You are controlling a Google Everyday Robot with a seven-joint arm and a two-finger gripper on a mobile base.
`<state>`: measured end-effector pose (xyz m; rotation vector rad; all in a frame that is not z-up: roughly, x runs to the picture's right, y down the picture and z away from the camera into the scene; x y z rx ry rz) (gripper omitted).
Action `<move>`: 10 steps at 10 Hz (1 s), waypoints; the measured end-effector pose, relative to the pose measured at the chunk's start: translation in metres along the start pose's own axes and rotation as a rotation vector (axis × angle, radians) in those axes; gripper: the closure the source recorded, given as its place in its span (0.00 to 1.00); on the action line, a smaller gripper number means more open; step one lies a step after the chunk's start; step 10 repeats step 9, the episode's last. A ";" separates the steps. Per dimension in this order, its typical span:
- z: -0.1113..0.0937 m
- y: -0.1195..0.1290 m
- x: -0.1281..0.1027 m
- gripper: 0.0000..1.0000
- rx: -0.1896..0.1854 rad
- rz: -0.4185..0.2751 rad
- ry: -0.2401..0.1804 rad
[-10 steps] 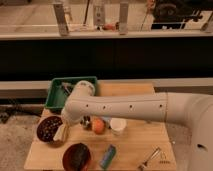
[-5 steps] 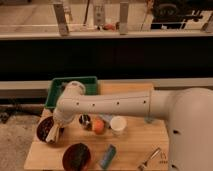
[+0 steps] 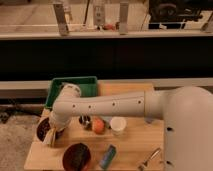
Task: Place banana in purple bowl
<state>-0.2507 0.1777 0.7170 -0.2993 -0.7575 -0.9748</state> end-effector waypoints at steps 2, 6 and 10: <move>0.006 -0.006 -0.002 0.34 0.013 -0.007 -0.035; 0.015 -0.021 -0.008 0.20 0.035 -0.034 -0.109; 0.012 -0.021 -0.006 0.20 0.053 -0.065 -0.180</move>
